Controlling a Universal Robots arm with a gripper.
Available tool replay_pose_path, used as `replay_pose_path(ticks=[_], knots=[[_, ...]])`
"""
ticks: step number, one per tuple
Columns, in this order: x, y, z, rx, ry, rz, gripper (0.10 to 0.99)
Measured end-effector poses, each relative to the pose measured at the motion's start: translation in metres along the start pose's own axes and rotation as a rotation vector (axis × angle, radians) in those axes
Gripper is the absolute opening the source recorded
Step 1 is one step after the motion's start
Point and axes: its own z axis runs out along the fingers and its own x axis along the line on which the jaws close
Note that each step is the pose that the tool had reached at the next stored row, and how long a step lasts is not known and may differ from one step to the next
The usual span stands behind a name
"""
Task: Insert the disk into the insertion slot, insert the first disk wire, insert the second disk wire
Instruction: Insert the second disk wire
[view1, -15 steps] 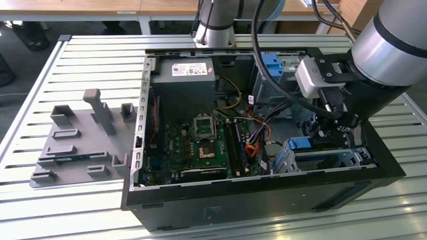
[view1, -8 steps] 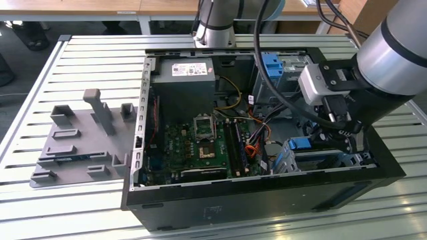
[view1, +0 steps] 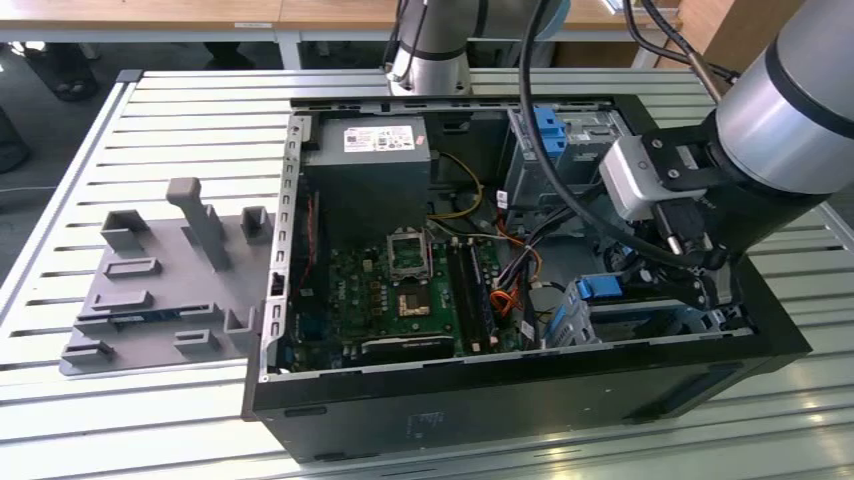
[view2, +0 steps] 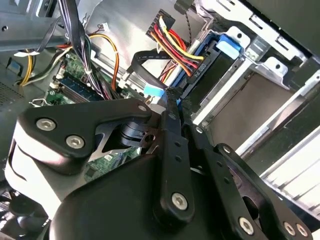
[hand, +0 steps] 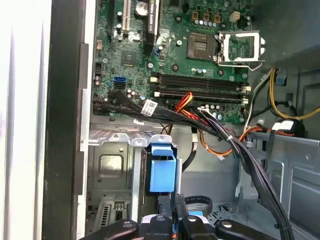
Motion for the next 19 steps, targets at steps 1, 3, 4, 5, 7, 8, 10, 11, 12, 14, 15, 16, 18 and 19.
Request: replay_pose_path(ticks=[1,3,4,5,7,8,10,11,12,14,15,16,18,19], knots=[[0.0001,-0.0013,0.0002,0.0,-0.0001,-0.001,0.149],[0.0001,-0.0024,0.0004,0.0,0.0,-0.001,0.149],[0.0002,-0.0031,0.0005,0.0,0.0,-0.001,0.149],[0.0003,-0.004,0.0008,0.0,0.0001,0.0,0.149],[0.0005,-0.005,0.0014,0.0,0.0002,0.002,0.149],[0.0006,-0.0054,0.0017,0.0,0.0002,0.003,0.149],[0.0007,-0.0064,0.0021,0.001,0.0004,0.005,0.149],[0.0007,-0.0067,0.0022,0.001,0.0005,0.007,0.149],[0.0008,-0.007,0.0024,0.002,0.0007,0.01,0.149],[0.0009,-0.008,0.0027,0.003,0.0008,0.015,0.149],[0.0009,-0.0082,0.0027,0.003,0.001,0.018,0.149],[0.0009,-0.0082,0.0027,0.004,0.0012,0.021,0.149],[0.001,-0.0083,0.0028,0.005,0.0014,0.028,0.149],[0.001,-0.0083,0.0028,0.005,0.0014,0.029,0.149]])
